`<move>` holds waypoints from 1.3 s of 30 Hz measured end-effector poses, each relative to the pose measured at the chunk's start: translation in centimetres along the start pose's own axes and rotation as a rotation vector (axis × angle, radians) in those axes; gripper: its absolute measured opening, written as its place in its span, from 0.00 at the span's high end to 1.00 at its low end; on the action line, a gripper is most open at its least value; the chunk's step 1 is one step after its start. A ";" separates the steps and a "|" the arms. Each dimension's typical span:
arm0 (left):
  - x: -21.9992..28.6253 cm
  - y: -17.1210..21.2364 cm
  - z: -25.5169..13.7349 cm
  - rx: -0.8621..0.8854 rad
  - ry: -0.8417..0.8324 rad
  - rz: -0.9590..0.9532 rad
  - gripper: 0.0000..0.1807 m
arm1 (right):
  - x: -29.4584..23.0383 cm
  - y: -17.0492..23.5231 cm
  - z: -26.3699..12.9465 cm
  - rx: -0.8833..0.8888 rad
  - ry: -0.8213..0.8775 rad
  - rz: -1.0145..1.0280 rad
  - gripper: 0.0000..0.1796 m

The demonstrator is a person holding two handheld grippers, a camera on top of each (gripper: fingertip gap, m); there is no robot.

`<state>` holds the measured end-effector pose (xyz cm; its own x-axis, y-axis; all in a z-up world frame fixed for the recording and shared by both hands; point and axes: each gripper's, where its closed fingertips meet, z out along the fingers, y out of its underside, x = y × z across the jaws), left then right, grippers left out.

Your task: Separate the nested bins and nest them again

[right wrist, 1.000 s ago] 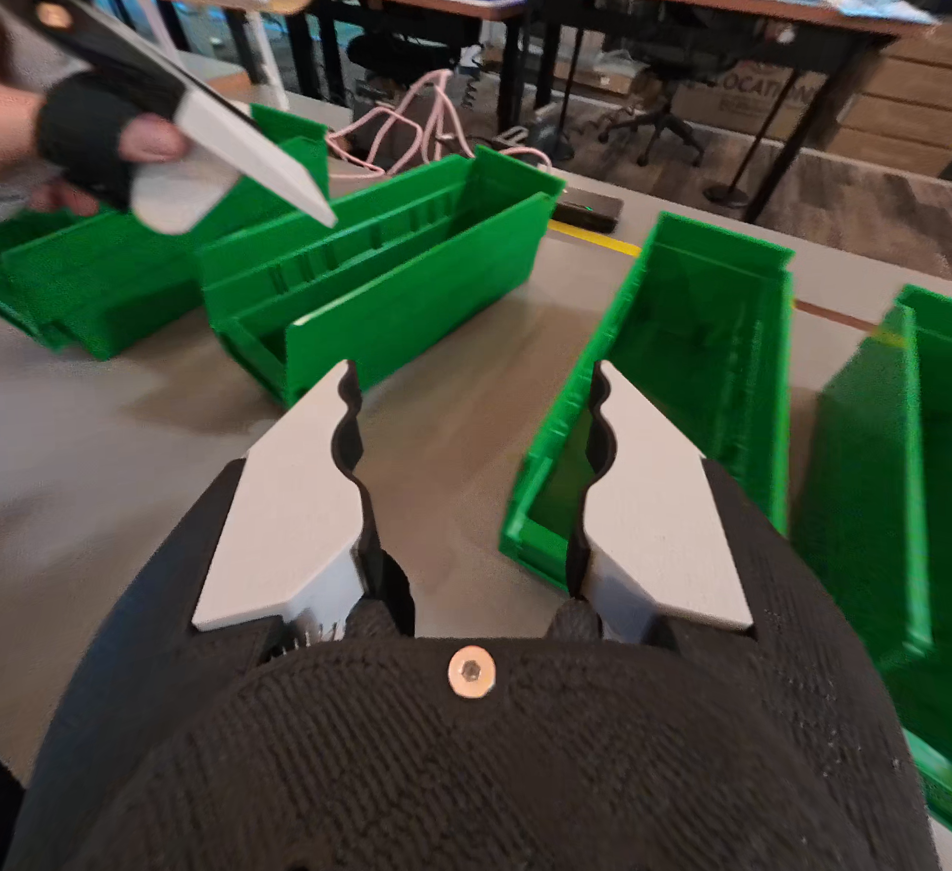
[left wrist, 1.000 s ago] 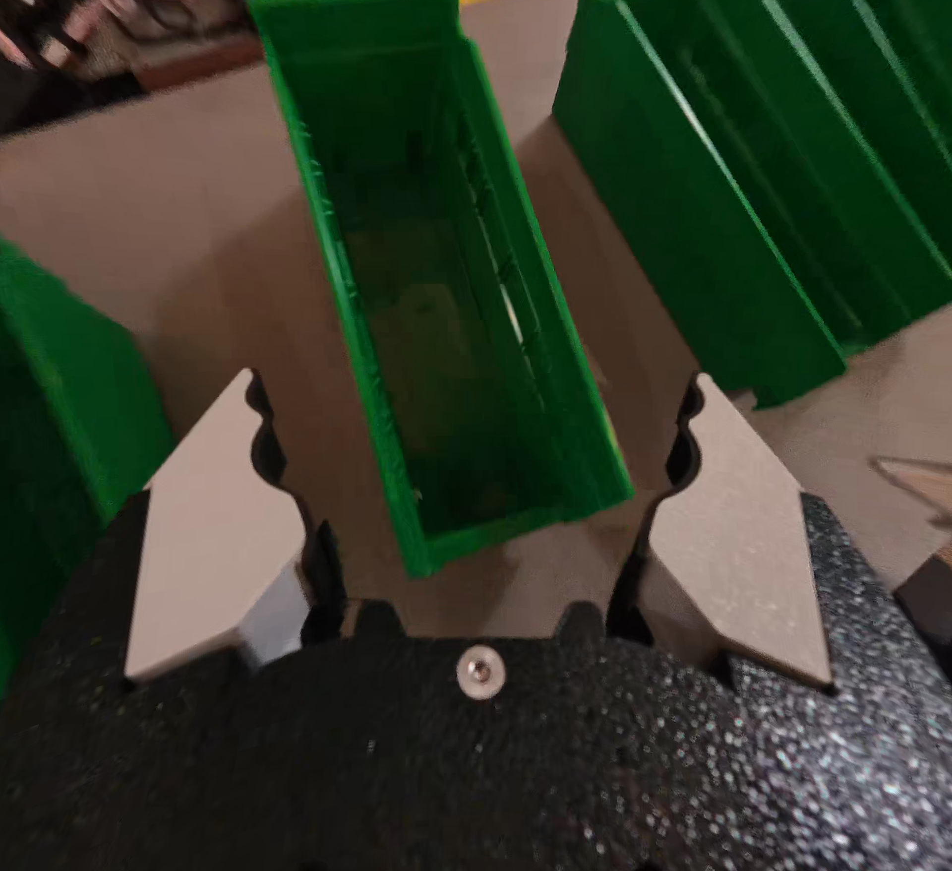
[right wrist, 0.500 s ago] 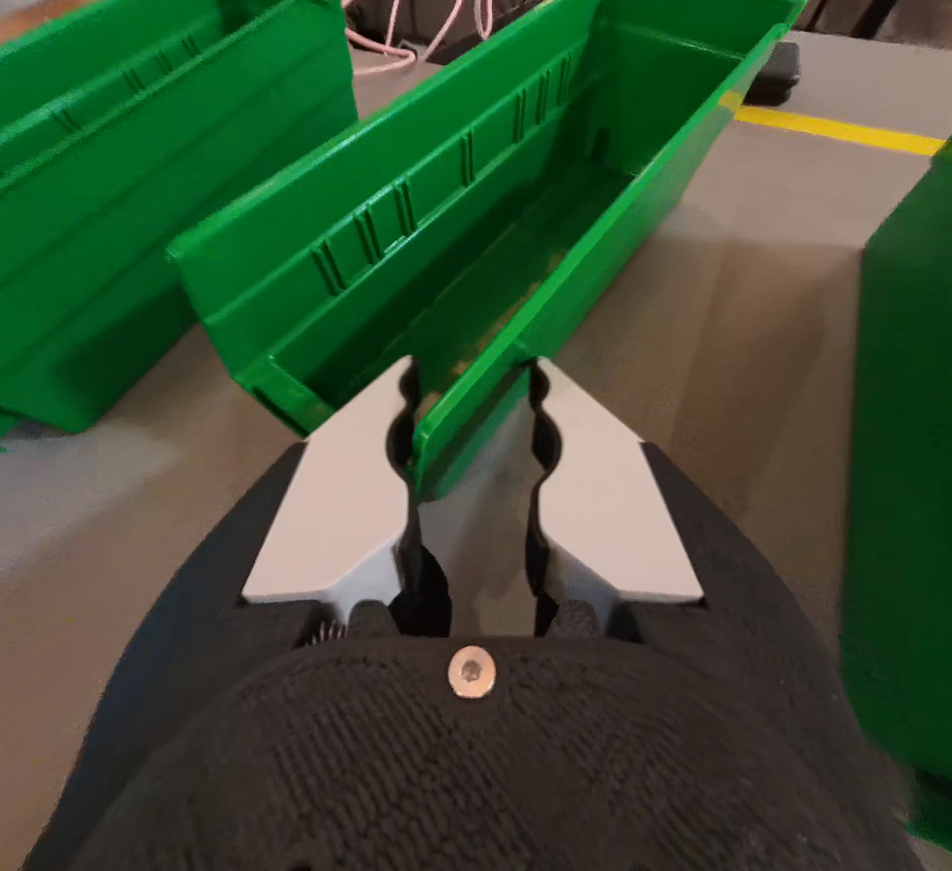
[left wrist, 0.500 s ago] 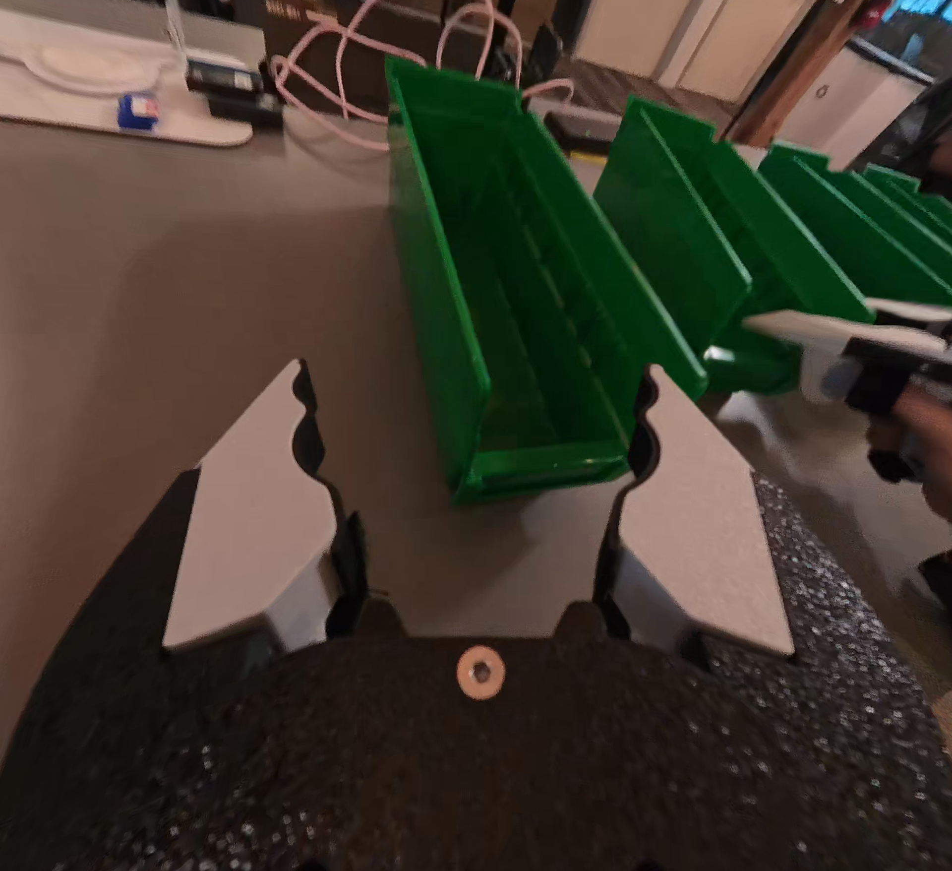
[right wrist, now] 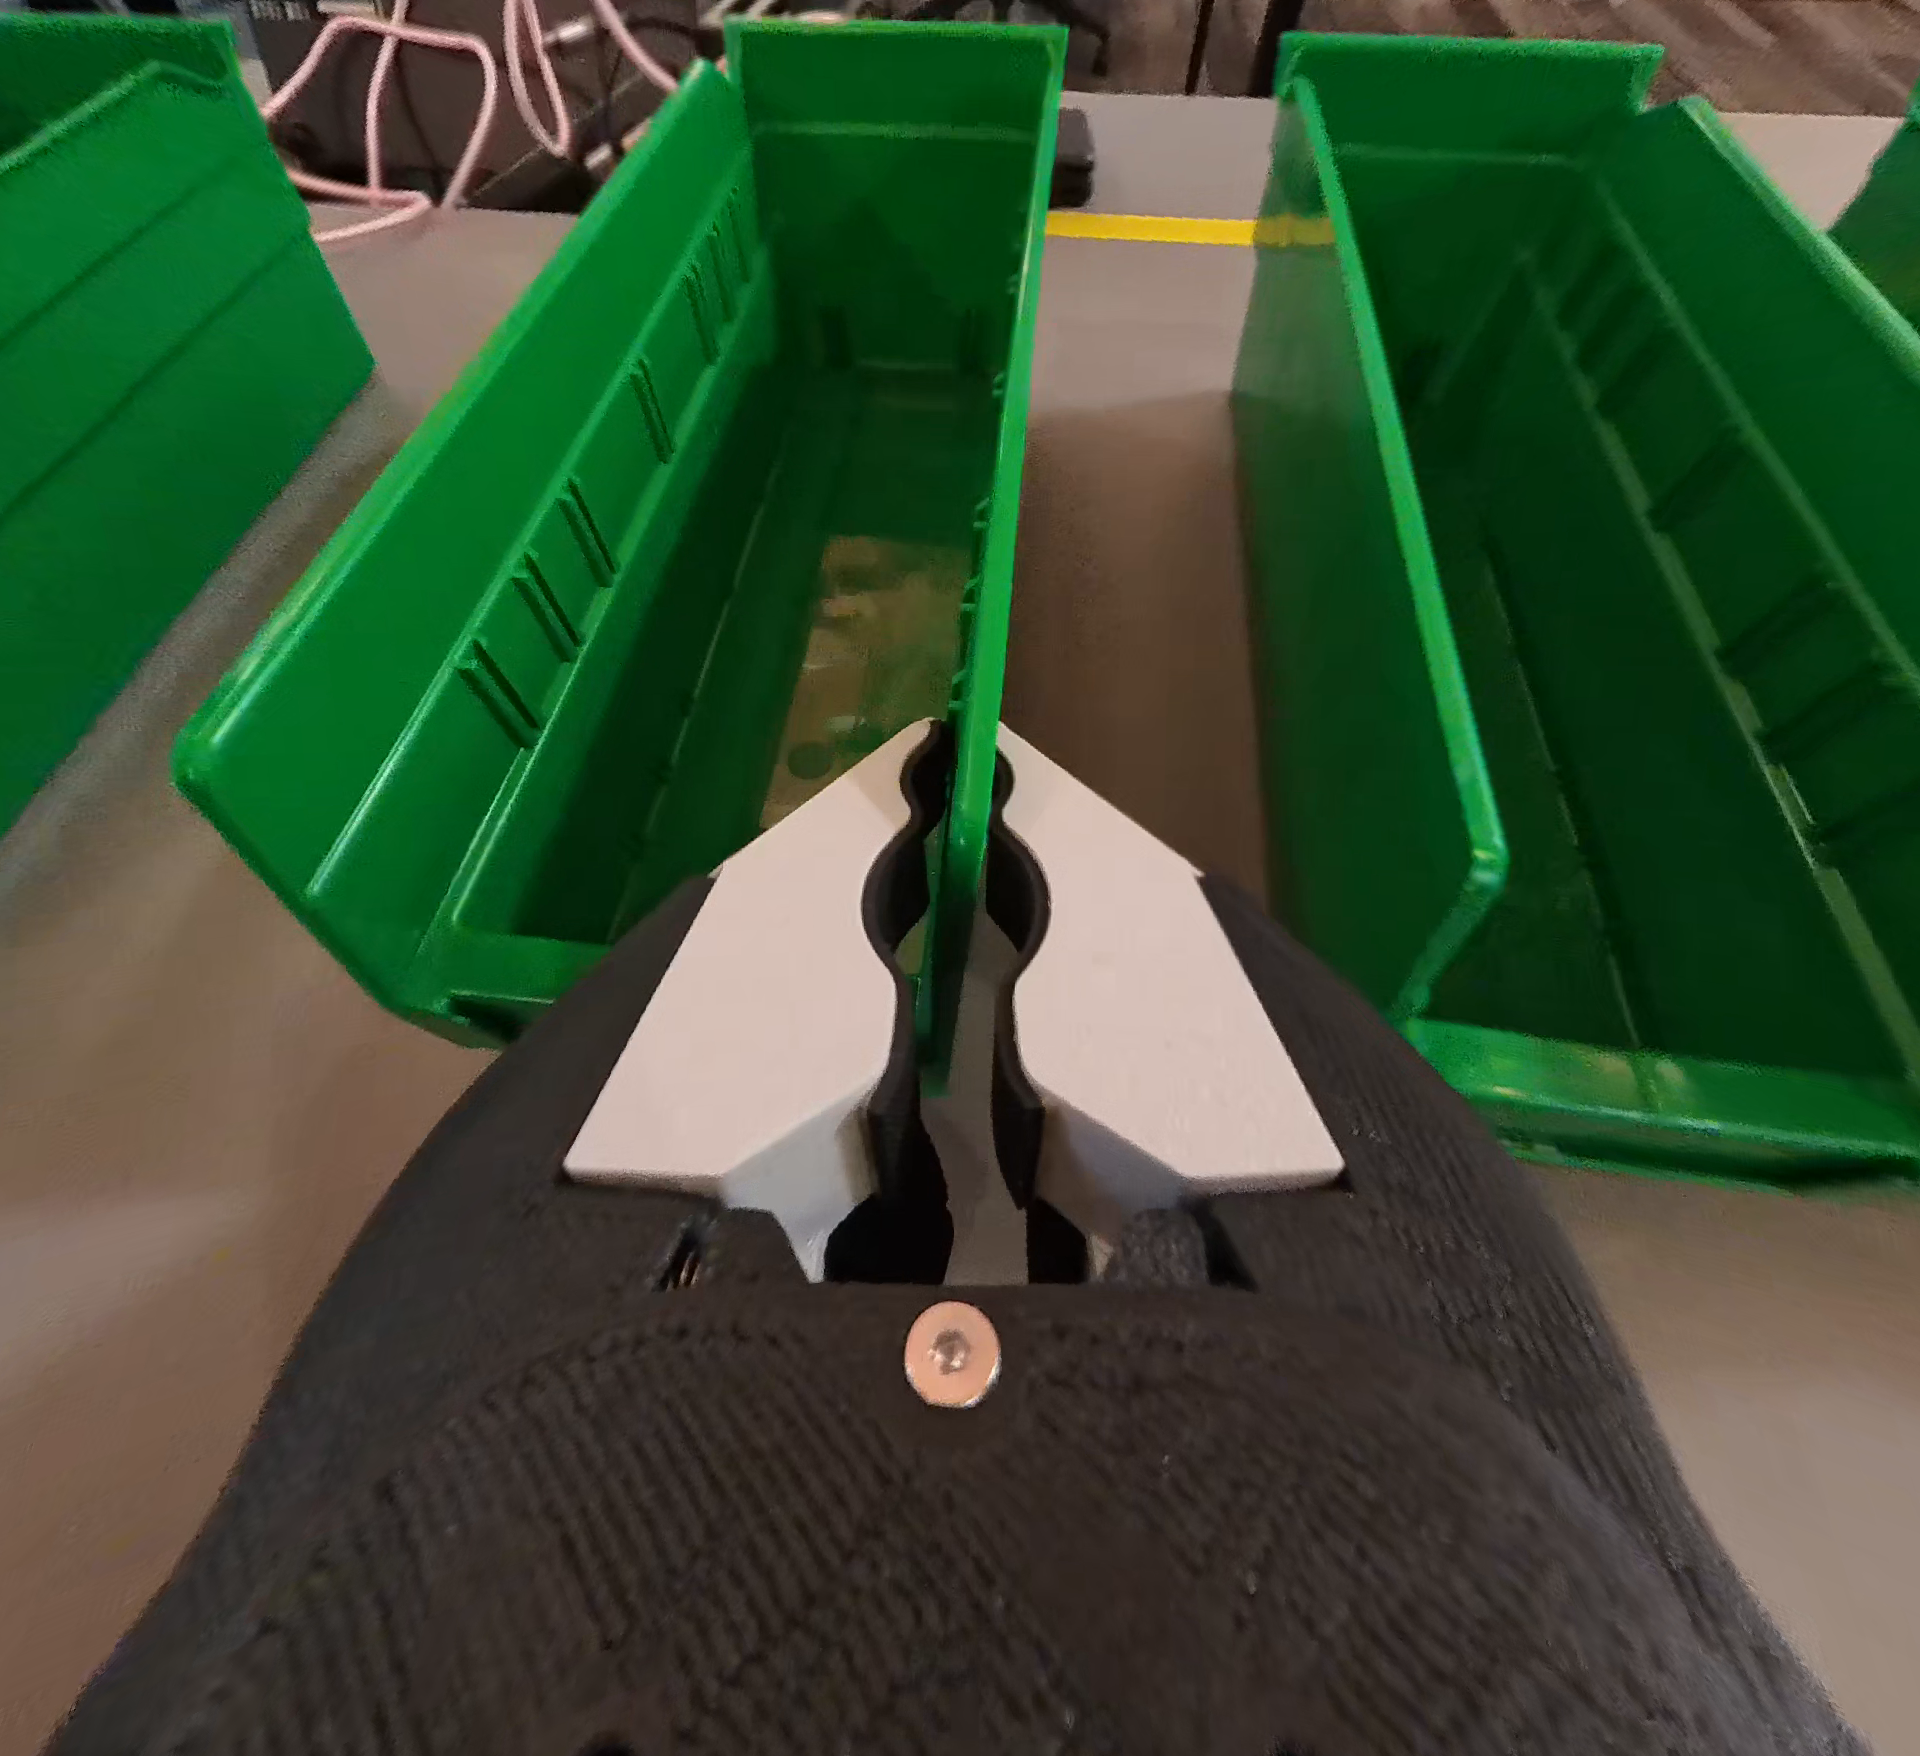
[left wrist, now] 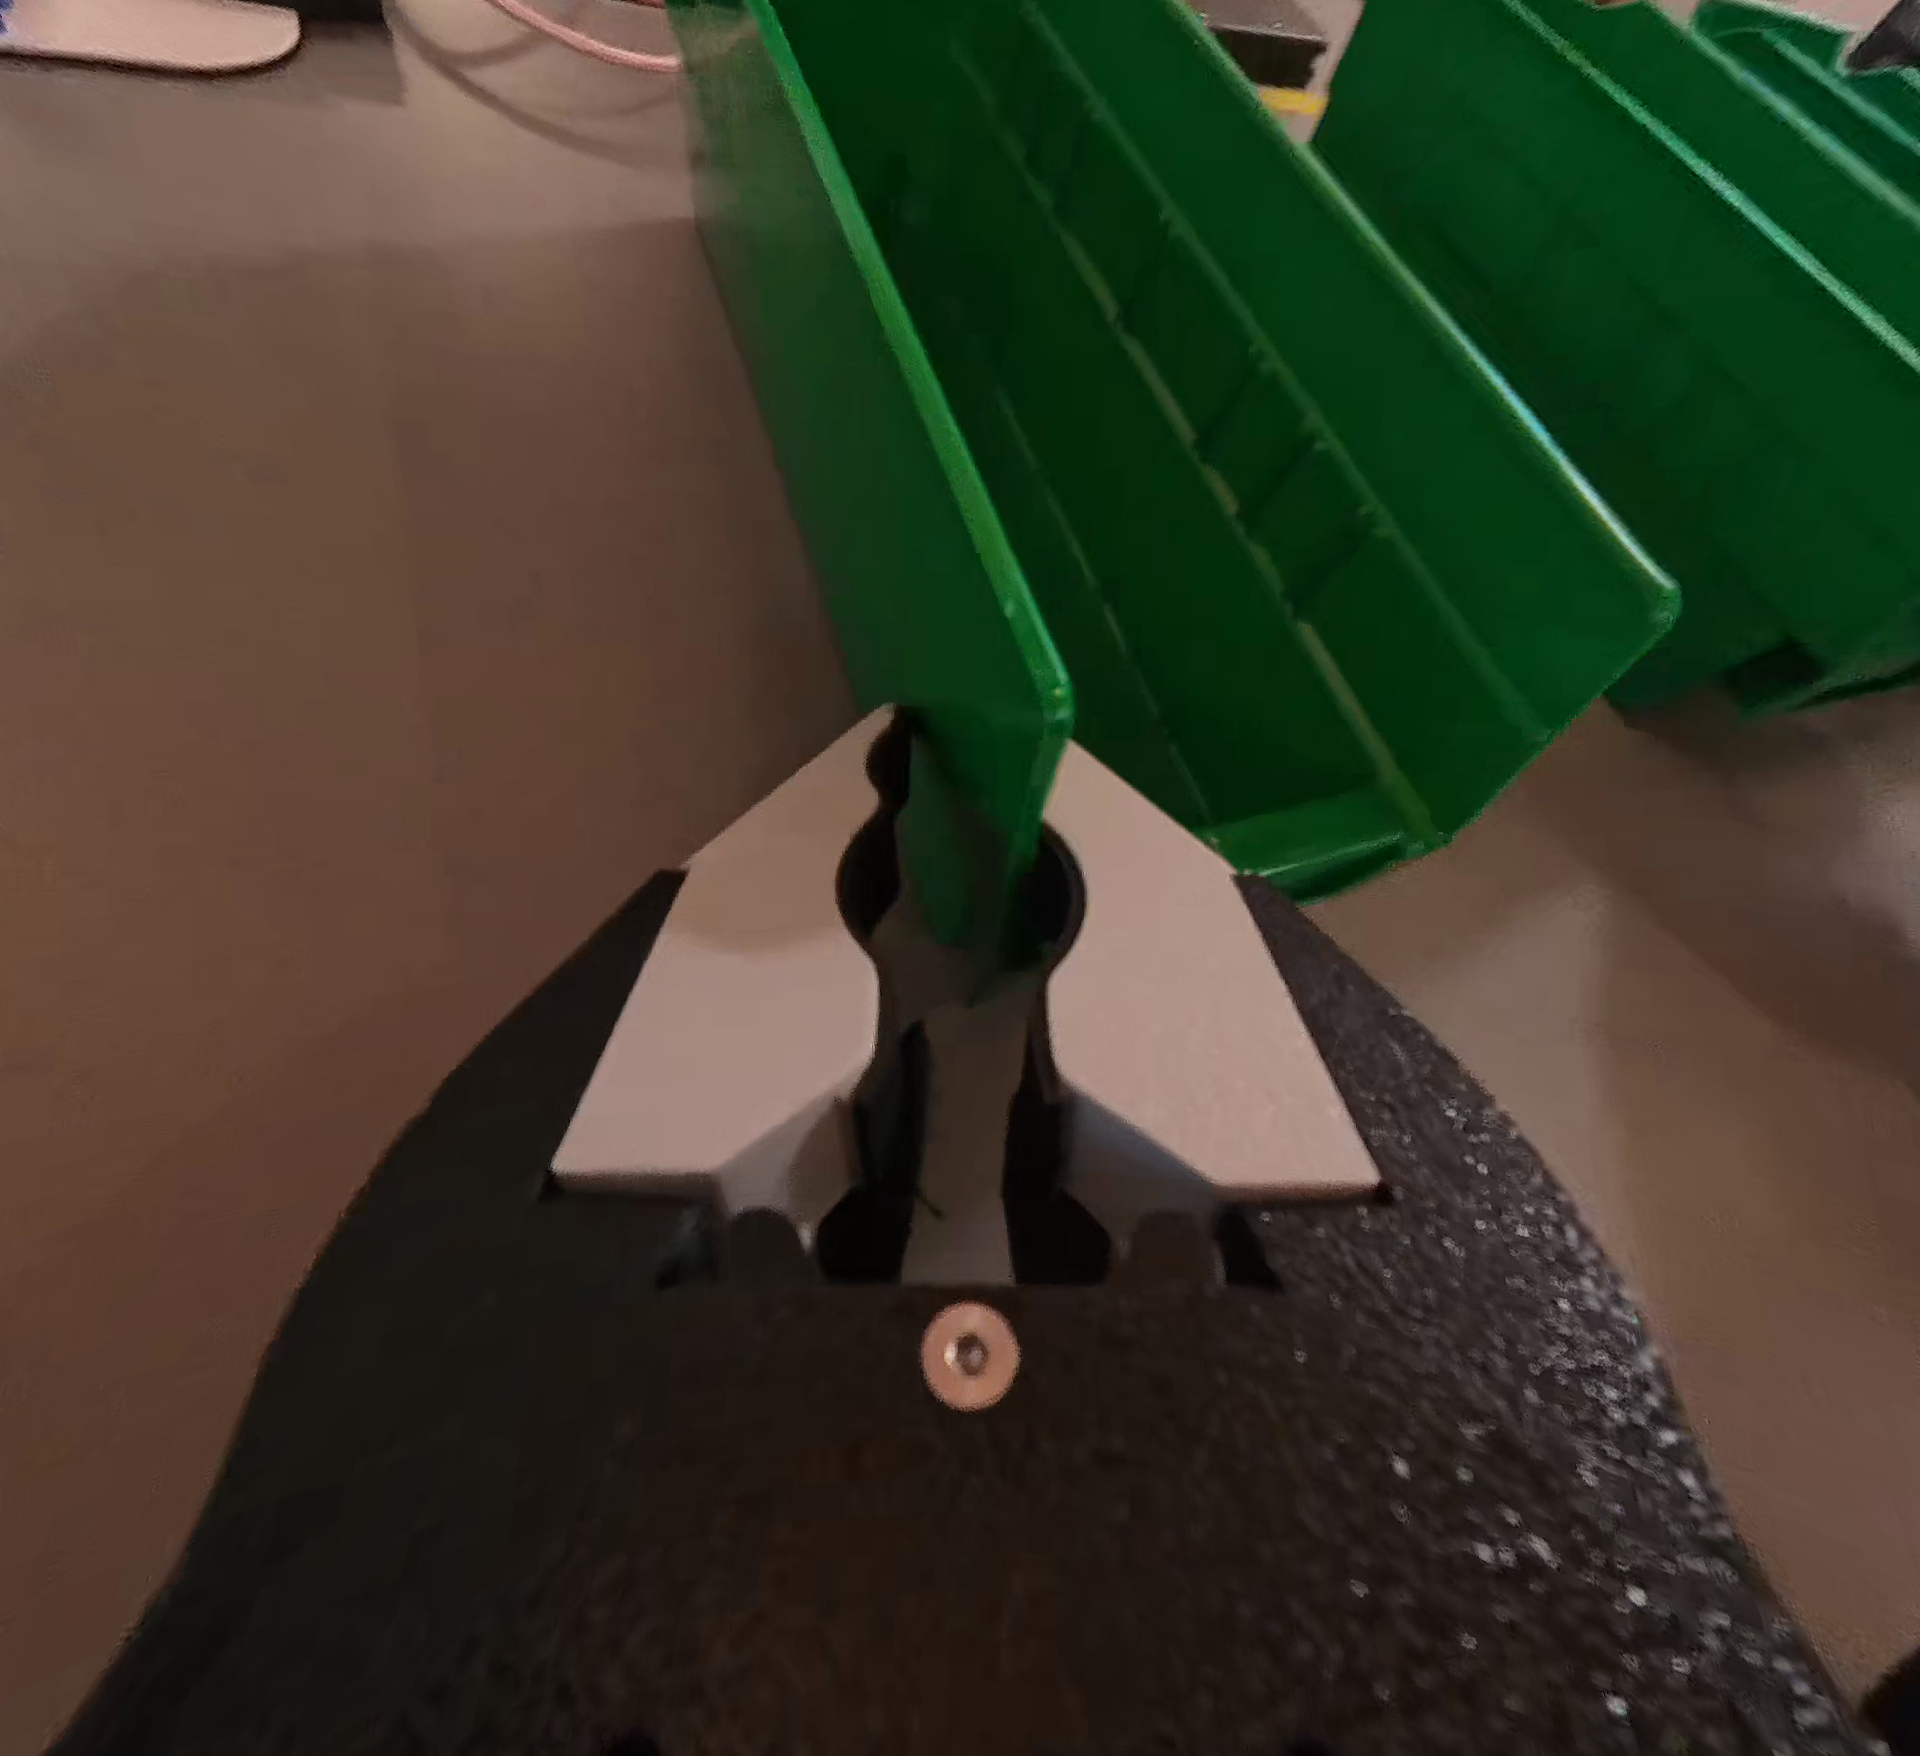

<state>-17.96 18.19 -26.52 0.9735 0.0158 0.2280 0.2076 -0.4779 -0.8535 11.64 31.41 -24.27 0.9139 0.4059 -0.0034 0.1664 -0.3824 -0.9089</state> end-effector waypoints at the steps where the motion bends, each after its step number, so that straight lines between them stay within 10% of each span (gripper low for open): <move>1: 0.2 -0.1 0.2 -0.003 -0.020 0.023 0.93 | 0.4 0.1 -0.2 0.005 0.008 0.009 0.99; 23: 6.8 -2.2 6.6 0.077 -0.129 -0.097 0.99 | 1.4 0.2 -0.5 0.030 0.074 0.037 0.98; 26: 7.2 -2.1 6.0 0.110 -0.101 -0.106 0.98 | 0.8 0.3 -0.7 0.033 0.031 0.032 0.83; 31: 7.2 -5.1 1.8 0.259 -0.073 0.038 0.63 | -0.9 -1.5 -3.5 0.121 -0.060 0.000 0.70; 39: 6.3 -4.9 -3.4 0.019 -0.001 0.164 0.45 | -0.8 -4.5 -8.2 0.172 -0.130 0.081 0.53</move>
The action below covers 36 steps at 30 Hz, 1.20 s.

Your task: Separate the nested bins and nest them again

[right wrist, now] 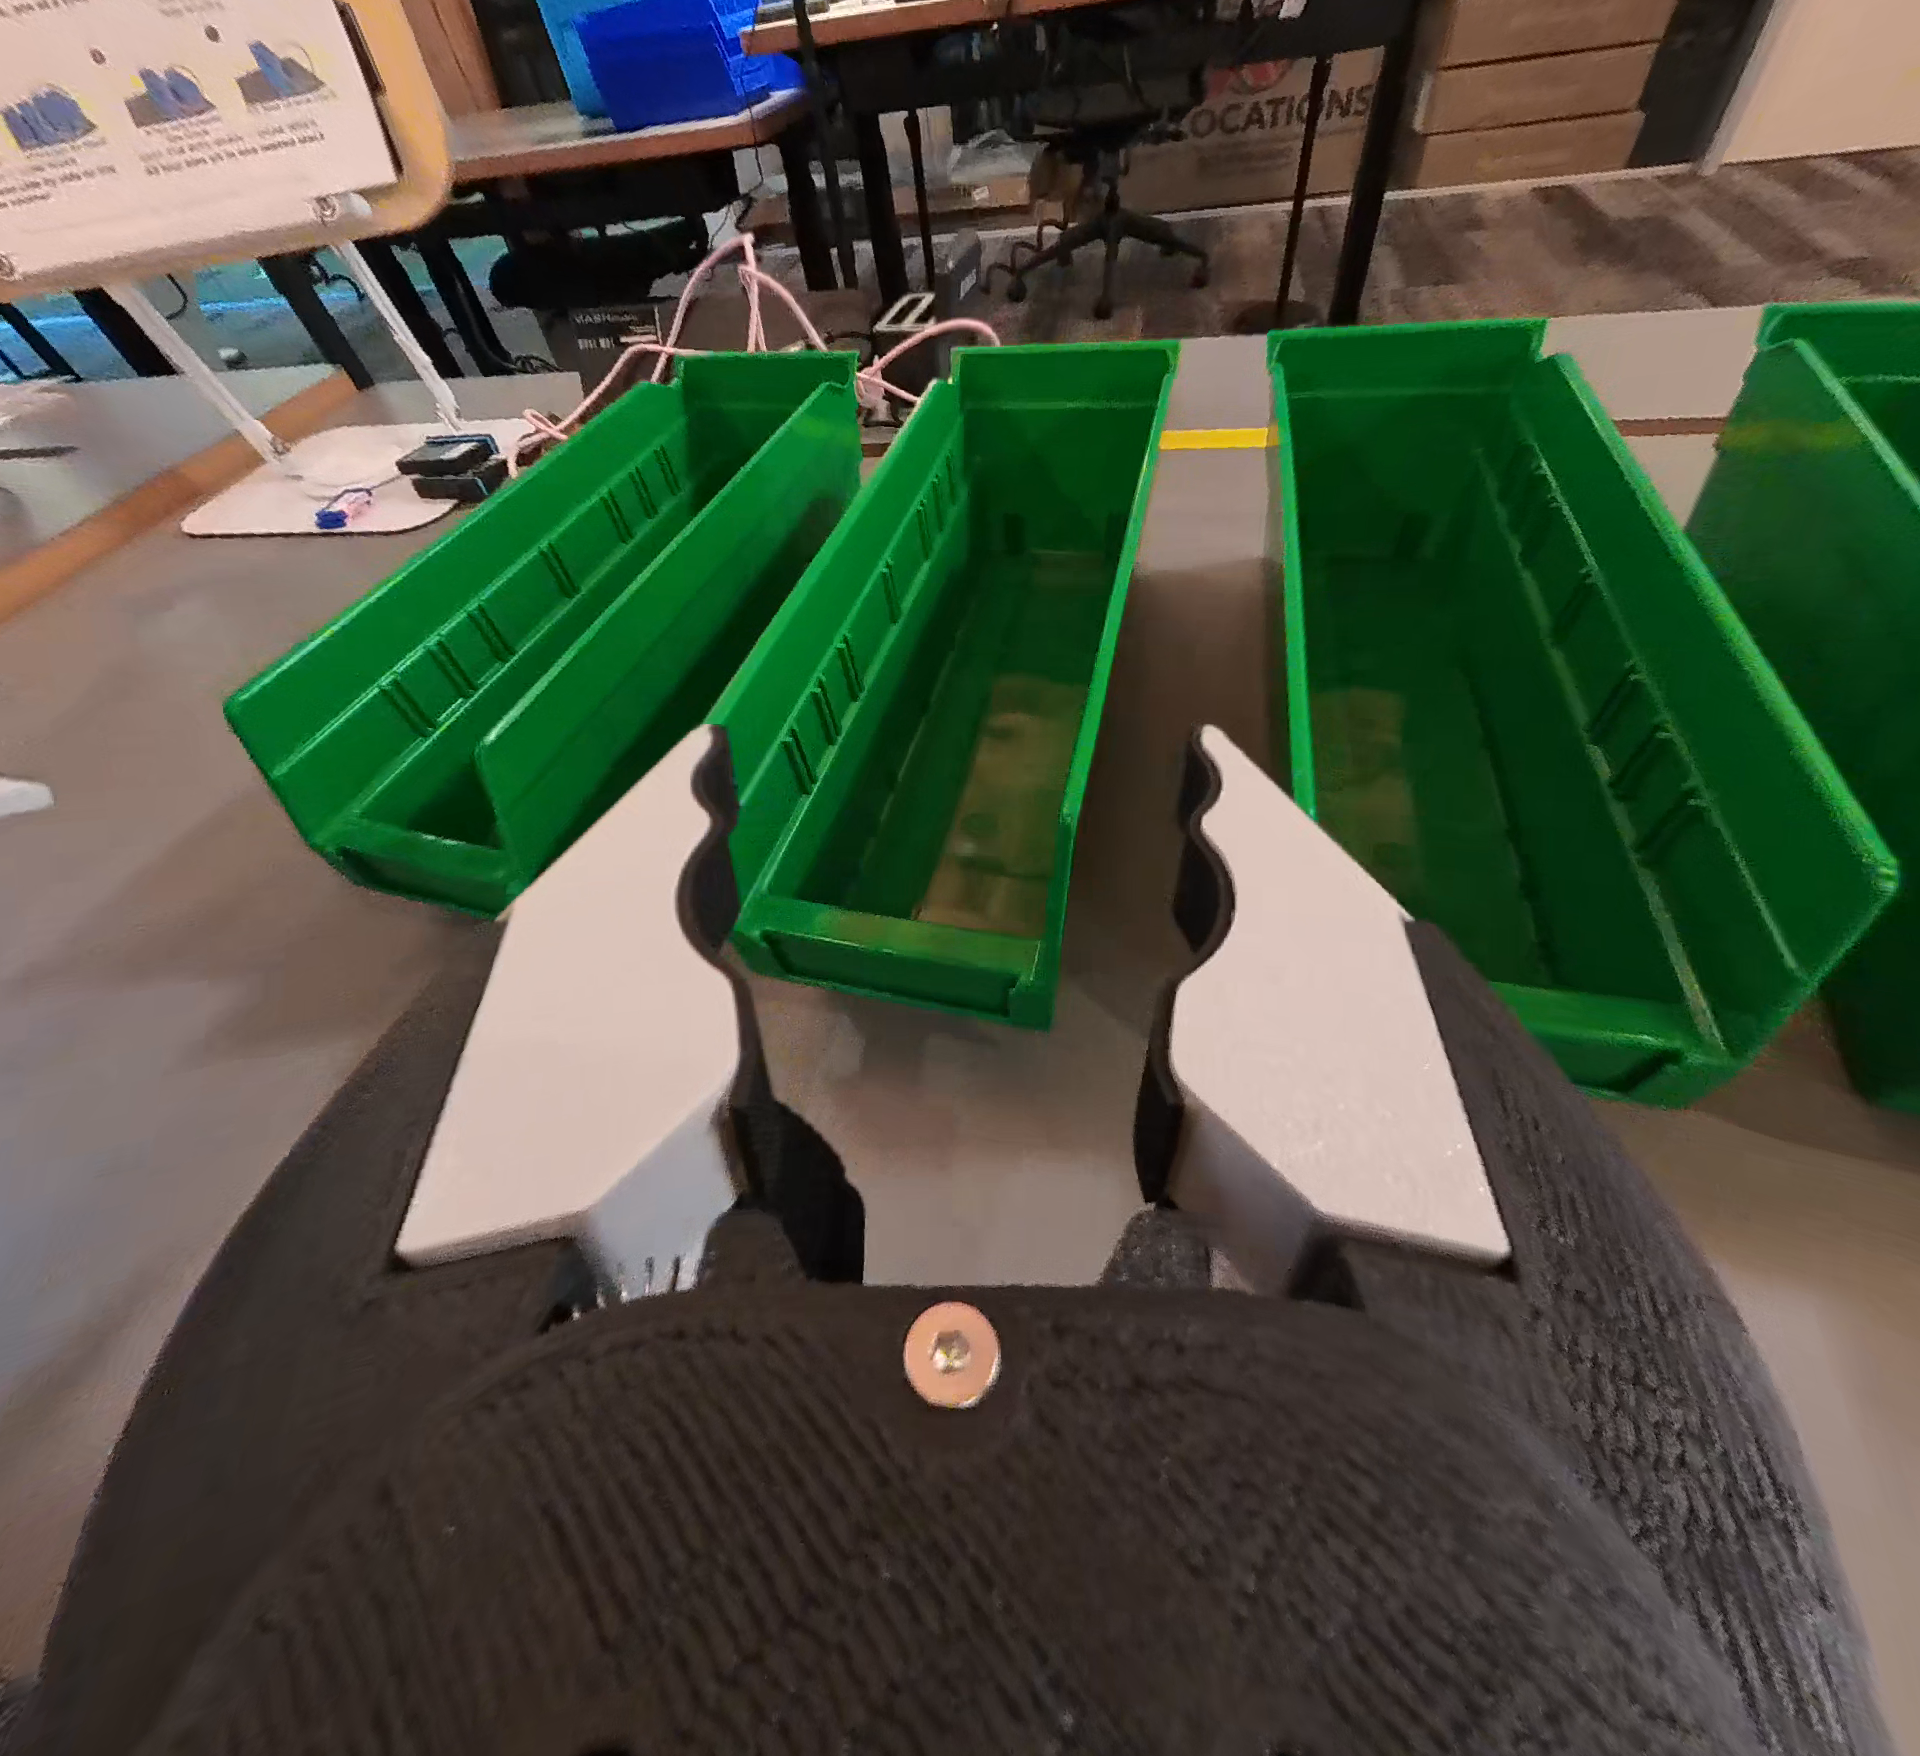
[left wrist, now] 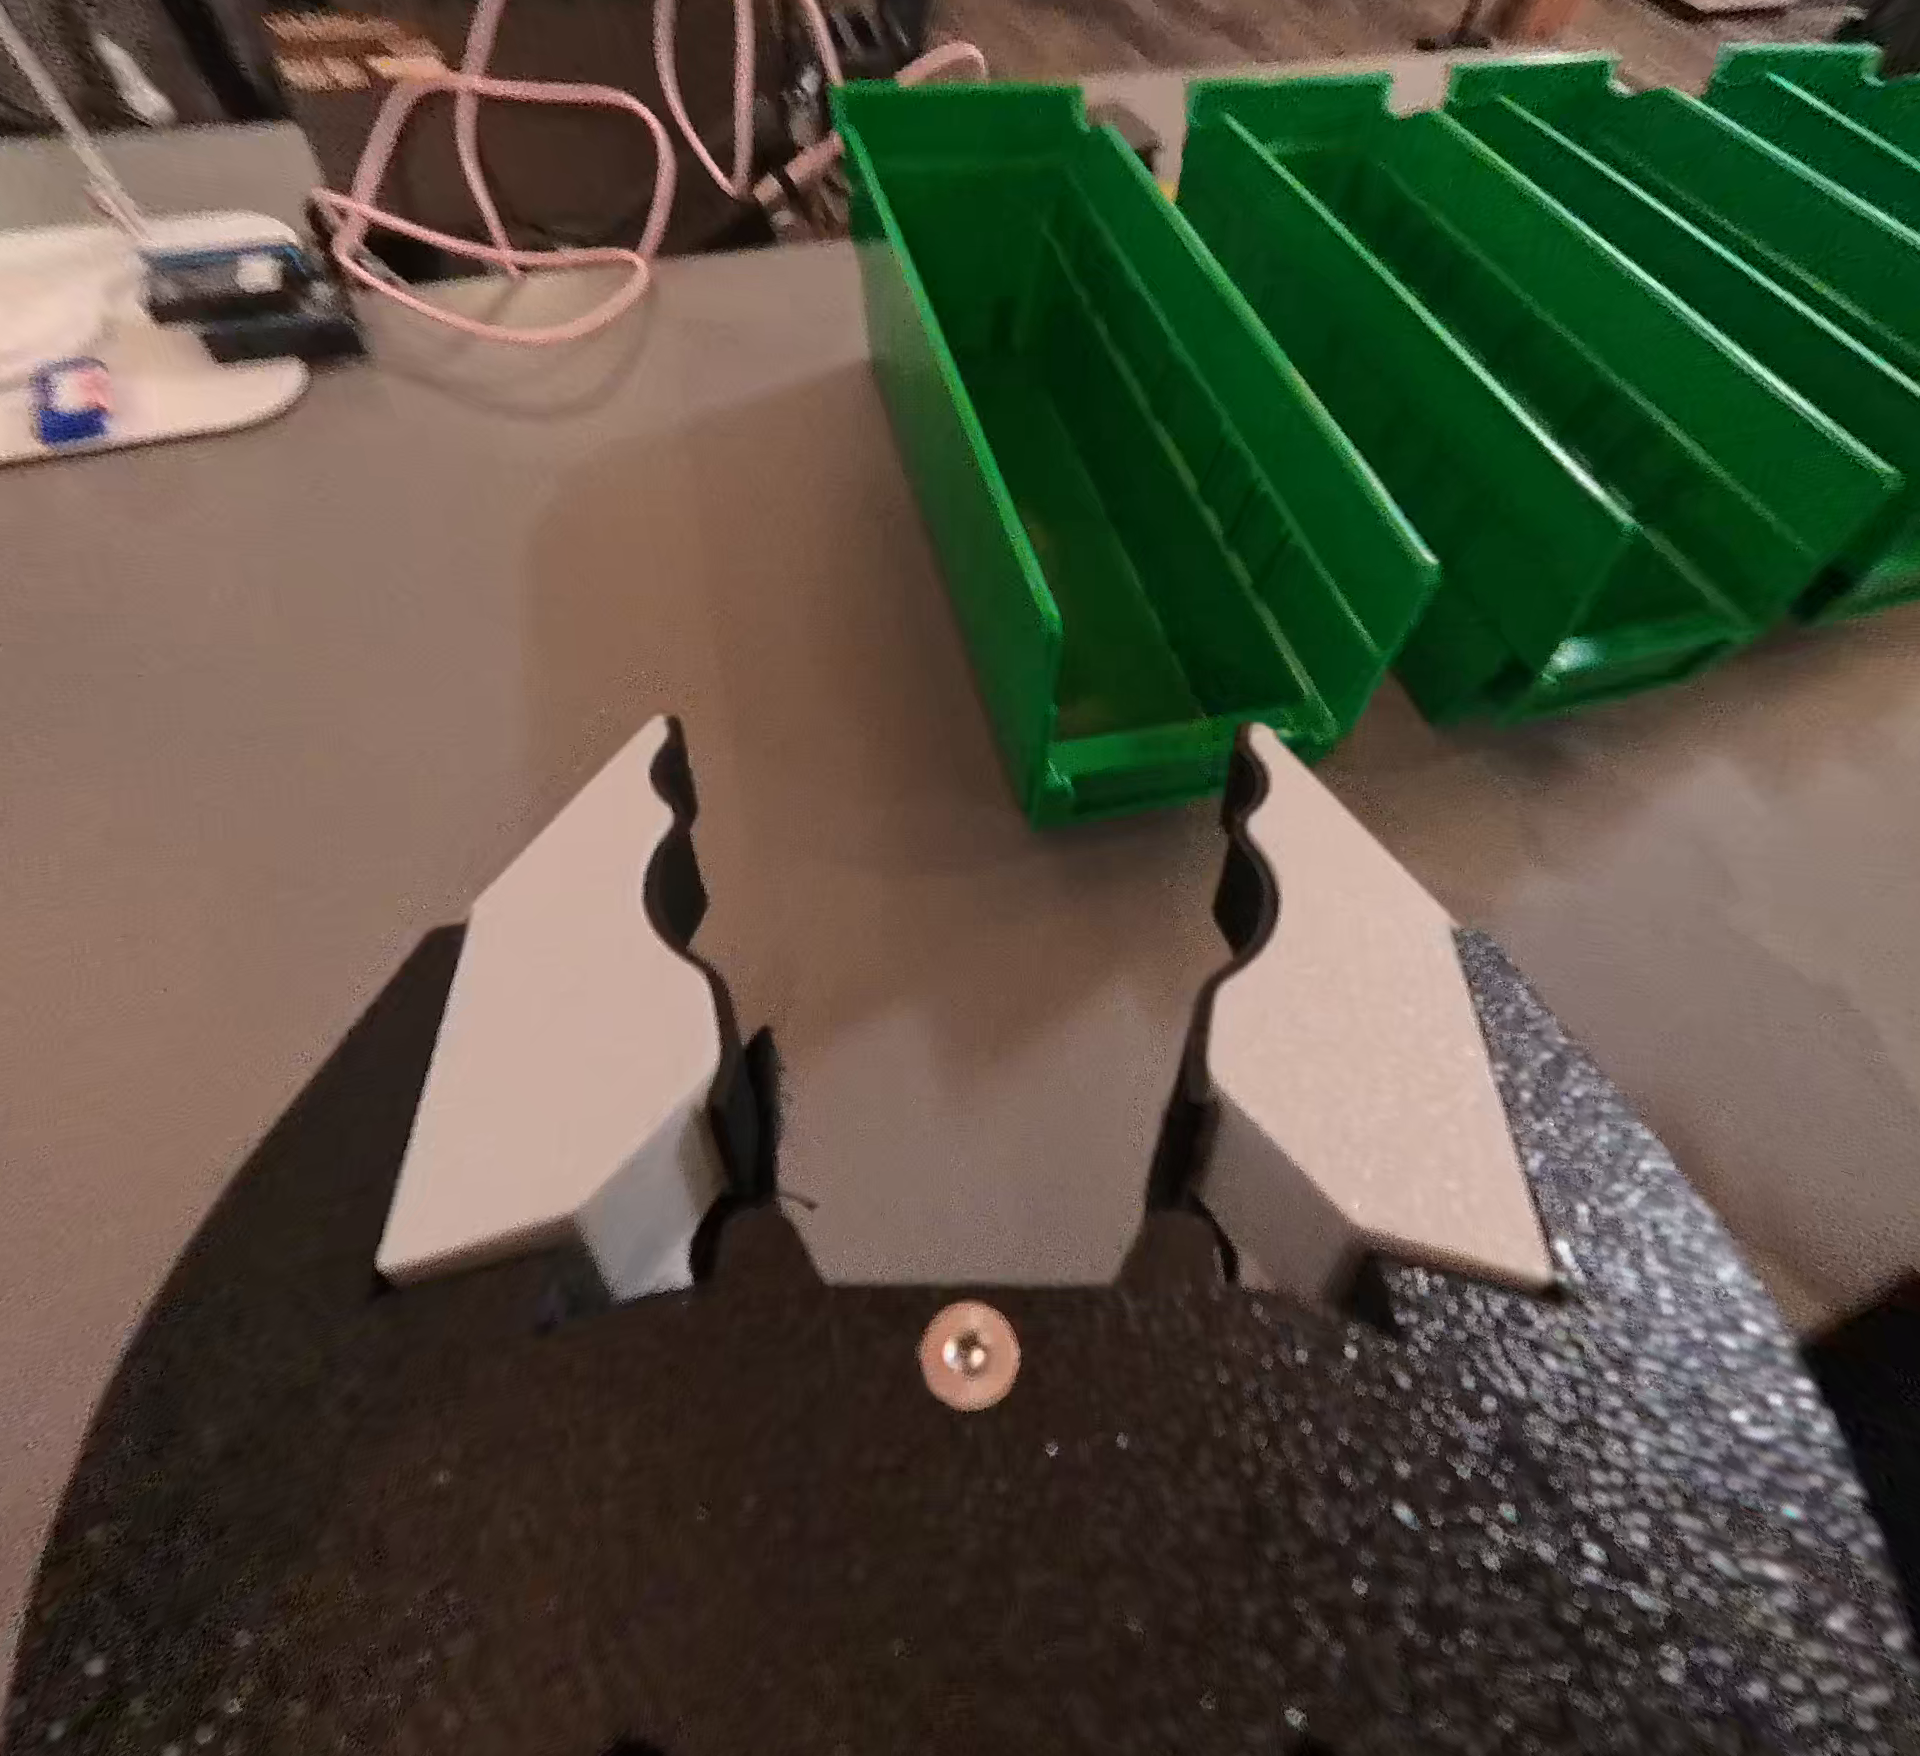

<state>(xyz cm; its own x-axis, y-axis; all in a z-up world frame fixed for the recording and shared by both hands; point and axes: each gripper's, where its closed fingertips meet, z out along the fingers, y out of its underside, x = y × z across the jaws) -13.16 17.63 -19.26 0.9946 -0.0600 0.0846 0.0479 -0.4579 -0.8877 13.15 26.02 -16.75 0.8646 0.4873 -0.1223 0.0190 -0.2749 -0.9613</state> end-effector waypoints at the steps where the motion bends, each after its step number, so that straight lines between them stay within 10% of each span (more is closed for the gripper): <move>1: 0.5 0.3 -0.2 -0.025 0.046 -0.007 0.45 | -0.1 -0.1 -0.3 -0.007 -0.001 -0.002 0.52; 24: 11.0 -3.0 -5.7 0.153 0.507 0.306 0.52 | -7.0 -1.3 0.5 -0.080 -0.056 -0.265 0.40; 36: 9.5 -2.4 -6.3 0.125 0.614 0.235 0.53 | -1.9 0.9 11.2 -0.522 -0.059 -0.104 0.26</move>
